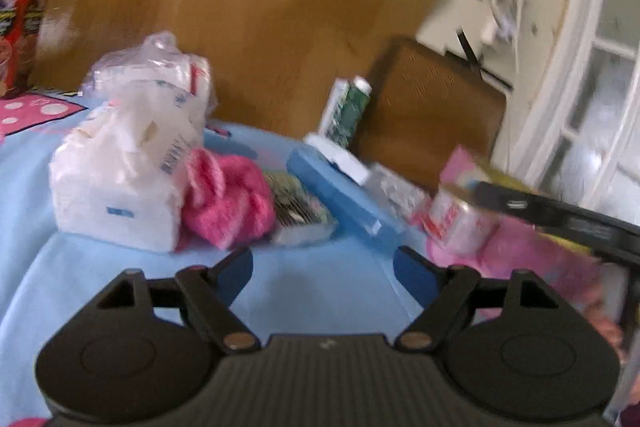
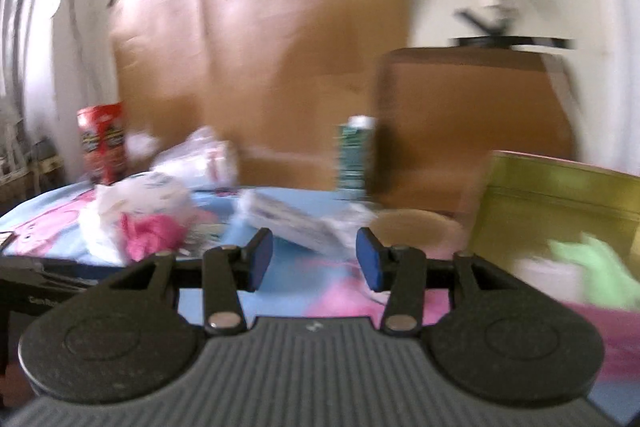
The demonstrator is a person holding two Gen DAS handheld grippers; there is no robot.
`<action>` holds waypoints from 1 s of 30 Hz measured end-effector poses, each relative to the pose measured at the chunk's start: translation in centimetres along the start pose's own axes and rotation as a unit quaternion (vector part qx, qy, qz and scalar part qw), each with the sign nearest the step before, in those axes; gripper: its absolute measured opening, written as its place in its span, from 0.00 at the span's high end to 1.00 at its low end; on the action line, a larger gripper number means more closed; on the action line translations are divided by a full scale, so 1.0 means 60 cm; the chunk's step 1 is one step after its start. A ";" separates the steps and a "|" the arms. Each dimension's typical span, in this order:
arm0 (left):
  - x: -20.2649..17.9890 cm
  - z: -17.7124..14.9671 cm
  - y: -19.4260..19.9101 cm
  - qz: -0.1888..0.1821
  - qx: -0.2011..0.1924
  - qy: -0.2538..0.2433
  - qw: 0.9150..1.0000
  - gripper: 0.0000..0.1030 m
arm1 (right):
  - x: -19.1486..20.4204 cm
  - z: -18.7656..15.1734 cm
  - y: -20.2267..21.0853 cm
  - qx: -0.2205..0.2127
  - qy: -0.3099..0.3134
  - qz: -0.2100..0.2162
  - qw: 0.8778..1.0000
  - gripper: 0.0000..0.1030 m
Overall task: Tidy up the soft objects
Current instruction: 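Grasp the white wet-wipe pack with the right gripper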
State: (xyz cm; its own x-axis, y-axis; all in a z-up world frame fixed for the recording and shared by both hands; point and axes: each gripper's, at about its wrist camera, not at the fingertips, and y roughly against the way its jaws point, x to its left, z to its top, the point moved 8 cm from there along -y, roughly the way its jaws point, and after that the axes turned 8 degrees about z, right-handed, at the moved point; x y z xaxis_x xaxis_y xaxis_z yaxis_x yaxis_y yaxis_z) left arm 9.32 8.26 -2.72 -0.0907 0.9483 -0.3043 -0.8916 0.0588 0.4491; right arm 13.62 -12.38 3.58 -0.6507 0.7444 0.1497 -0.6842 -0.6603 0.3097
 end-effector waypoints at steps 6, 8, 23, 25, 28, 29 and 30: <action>-0.002 0.001 0.008 -0.019 -0.005 0.003 1.000 0.19 | 0.034 0.027 -0.125 0.045 -0.023 0.025 0.998 0.52; -0.009 0.002 0.007 -0.023 -0.012 -0.004 1.000 0.17 | 0.037 0.028 -0.157 0.064 -0.034 0.033 0.997 0.52; -0.001 0.003 0.013 -0.024 -0.020 0.013 0.999 0.15 | 0.009 0.016 -0.058 0.060 -0.010 0.000 0.998 0.98; 0.001 0.002 0.012 -0.024 -0.017 0.017 0.999 0.15 | 0.013 -0.006 -0.014 0.052 0.006 0.008 0.999 0.98; 0.003 0.002 0.011 -0.022 -0.015 0.022 0.999 0.15 | 0.013 -0.044 0.035 0.049 0.025 0.004 0.998 0.98; 0.004 0.002 0.011 -0.022 -0.015 0.023 0.999 0.15 | 0.013 -0.057 0.047 0.052 0.029 0.005 0.998 0.97; 0.003 0.002 0.012 -0.020 -0.015 0.024 0.999 0.15 | 0.011 -0.067 0.054 0.056 0.031 0.003 0.998 0.94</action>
State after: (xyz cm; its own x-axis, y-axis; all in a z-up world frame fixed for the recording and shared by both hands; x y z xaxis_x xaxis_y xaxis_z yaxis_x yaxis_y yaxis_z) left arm 8.74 8.53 -2.36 -0.0742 0.9294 -0.3616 -0.9077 0.0872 0.4104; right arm 9.62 -14.43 0.89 -0.6762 0.7308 0.0935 -0.6417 -0.6465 0.4127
